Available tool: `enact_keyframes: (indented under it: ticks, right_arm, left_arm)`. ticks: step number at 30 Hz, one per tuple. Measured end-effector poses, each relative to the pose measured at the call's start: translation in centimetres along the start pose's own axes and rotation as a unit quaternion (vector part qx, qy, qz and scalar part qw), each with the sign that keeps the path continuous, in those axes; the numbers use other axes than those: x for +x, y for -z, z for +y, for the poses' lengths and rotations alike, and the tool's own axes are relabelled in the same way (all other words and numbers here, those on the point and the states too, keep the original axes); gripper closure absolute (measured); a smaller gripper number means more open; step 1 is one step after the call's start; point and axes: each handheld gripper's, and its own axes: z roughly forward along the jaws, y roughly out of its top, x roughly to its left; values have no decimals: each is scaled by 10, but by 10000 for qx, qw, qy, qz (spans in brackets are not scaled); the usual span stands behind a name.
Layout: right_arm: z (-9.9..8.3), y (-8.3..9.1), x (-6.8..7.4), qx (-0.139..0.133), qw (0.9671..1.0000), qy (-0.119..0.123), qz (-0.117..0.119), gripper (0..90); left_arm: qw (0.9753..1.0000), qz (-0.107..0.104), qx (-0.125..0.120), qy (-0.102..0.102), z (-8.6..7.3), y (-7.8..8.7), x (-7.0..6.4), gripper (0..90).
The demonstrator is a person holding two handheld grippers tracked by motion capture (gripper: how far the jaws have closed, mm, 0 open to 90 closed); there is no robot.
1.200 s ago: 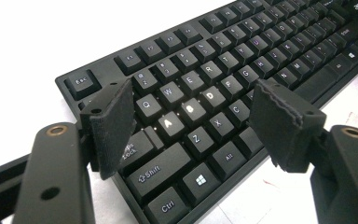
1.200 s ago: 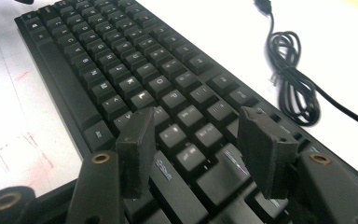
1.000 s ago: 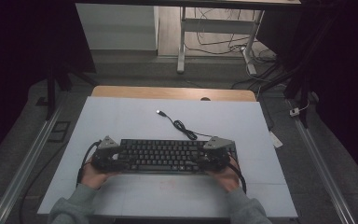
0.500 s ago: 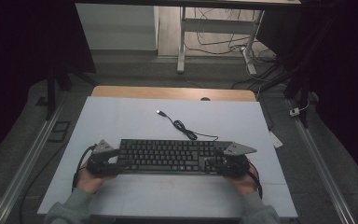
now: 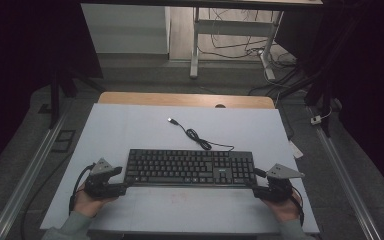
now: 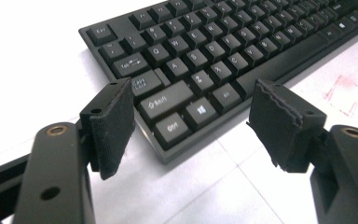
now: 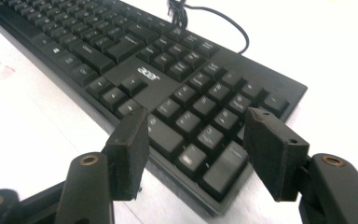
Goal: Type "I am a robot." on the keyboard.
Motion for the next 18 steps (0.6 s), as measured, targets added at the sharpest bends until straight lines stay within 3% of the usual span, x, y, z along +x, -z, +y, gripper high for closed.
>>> enact_keyframes:
  ticks: [9, 18]
  right_arm:
    - [3, -4, 4, -33, 9998, 138, 112, 392]
    - [3, -3, 2, -76, 9998, 122, 115, 392]
  left_arm:
    - [10000, -20, 42, -73, -1, -3, -1, 305]
    - [10000, 12, 44, -62, -2, -3, 0, 303]
